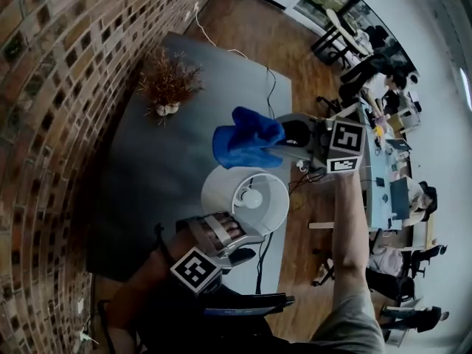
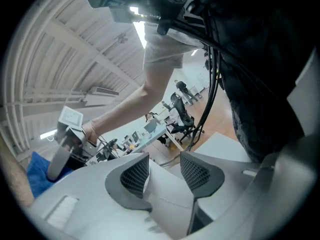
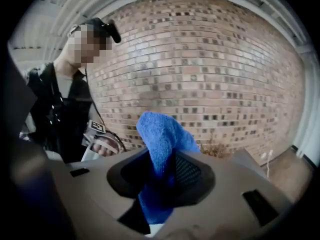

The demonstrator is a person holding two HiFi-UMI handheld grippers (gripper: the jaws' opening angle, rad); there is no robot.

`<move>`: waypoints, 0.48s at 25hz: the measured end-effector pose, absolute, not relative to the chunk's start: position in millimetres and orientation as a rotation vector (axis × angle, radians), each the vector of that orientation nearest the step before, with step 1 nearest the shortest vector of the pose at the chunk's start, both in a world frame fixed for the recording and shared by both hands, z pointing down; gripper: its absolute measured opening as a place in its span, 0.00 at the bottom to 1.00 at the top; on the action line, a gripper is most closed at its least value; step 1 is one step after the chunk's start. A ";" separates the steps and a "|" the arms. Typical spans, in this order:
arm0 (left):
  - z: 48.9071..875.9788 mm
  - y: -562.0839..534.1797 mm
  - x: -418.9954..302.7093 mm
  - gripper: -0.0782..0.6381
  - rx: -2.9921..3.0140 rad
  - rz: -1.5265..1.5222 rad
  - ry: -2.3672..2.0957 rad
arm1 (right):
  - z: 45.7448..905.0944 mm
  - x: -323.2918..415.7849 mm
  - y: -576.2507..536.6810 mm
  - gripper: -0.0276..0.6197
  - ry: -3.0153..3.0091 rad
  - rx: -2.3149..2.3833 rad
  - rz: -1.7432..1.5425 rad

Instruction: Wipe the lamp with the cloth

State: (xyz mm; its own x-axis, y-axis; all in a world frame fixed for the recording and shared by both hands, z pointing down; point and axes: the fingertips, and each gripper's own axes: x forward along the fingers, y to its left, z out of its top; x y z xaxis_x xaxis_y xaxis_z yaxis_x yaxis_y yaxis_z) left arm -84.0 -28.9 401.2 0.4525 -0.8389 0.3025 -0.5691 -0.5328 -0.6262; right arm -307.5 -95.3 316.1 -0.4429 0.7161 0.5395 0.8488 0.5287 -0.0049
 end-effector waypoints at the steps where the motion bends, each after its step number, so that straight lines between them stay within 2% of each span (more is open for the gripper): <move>1: 400.6 -29.8 -84.9 0.39 -2.267 -0.825 1.186 | 309.9 -306.0 -85.2 0.24 -2.238 -1.326 -0.398; 4: 399.9 -31.0 -84.0 0.39 -2.261 -0.822 1.189 | 347.9 -305.3 -65.6 0.24 -2.019 -1.331 -0.434; 9: 397.7 -31.4 -79.8 0.37 -2.267 -0.802 1.179 | 477.7 -322.9 -96.6 0.24 -1.786 -1.125 -0.358; 12: 396.6 -31.5 -80.1 0.37 -2.269 -0.783 1.183 | 535.1 -340.4 -126.1 0.24 -1.723 -0.929 -0.488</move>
State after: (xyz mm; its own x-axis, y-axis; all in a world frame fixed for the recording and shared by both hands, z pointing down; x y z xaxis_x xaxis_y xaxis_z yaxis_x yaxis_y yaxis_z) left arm -80.1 -31.5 396.6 0.4679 -0.8410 0.2719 -0.5784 -0.5239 -0.6253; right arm -340.4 -126.1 535.1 -0.1284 0.3449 0.9298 0.7811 0.6128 -0.1194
